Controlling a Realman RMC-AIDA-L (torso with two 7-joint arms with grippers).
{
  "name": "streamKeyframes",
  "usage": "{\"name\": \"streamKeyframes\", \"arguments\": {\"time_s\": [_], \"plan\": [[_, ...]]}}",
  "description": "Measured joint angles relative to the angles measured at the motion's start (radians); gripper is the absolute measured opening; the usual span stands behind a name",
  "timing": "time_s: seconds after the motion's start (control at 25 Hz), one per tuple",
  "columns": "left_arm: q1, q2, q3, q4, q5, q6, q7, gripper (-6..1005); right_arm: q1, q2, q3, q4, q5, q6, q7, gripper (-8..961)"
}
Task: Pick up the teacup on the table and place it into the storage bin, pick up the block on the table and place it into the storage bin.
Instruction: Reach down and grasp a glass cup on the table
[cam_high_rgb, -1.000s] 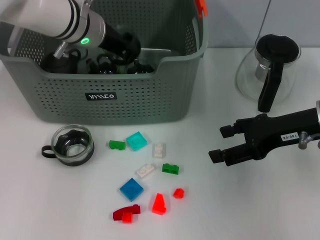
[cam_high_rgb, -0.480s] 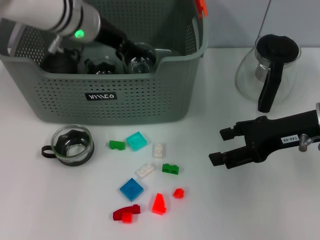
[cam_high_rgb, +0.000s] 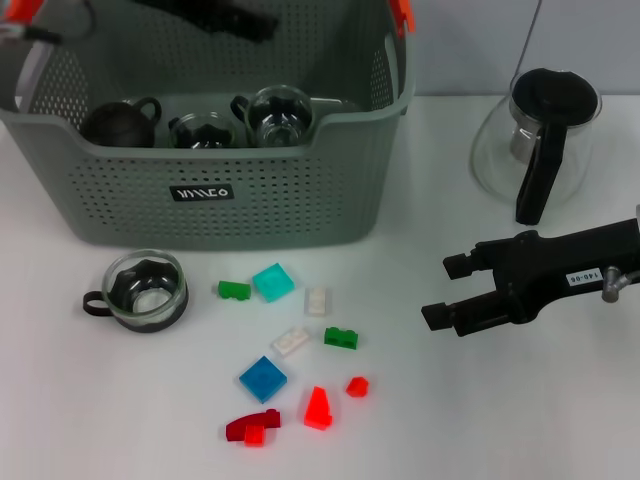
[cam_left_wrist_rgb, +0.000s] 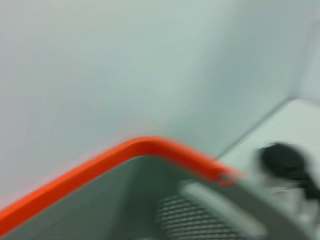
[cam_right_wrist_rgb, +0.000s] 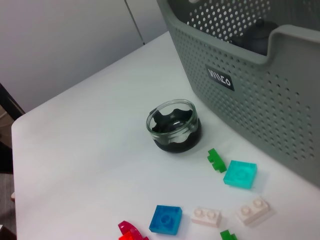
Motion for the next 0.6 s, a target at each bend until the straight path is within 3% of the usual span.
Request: {"name": "streamKeyframes", "arguments": {"time_s": [0.2,0.32,0.4,0.6], "plan": [[0.148,-0.009,-0.015,0.226,-0.237,0.271,0.111,836,0.0,0.0,0.001,0.0,0.0,0.004,0.0,930],[0.25,-0.057,0.005,0.37,-0.277,0.374,0.228,835,0.0,0.004,0.01,0.0,0.0,0.009,0.0,931],[0.314,-0.077,0.041,0.429,-0.28,0.397,0.269,835,0.002,0.007,0.015,0.001,0.0,0.009,0.0,931],[0.451,-0.078,0.187,0.466,-0.268,0.403,0.323,834,0.009,0.012,0.026,0.002,-0.001,0.01,0.007,931]]}}
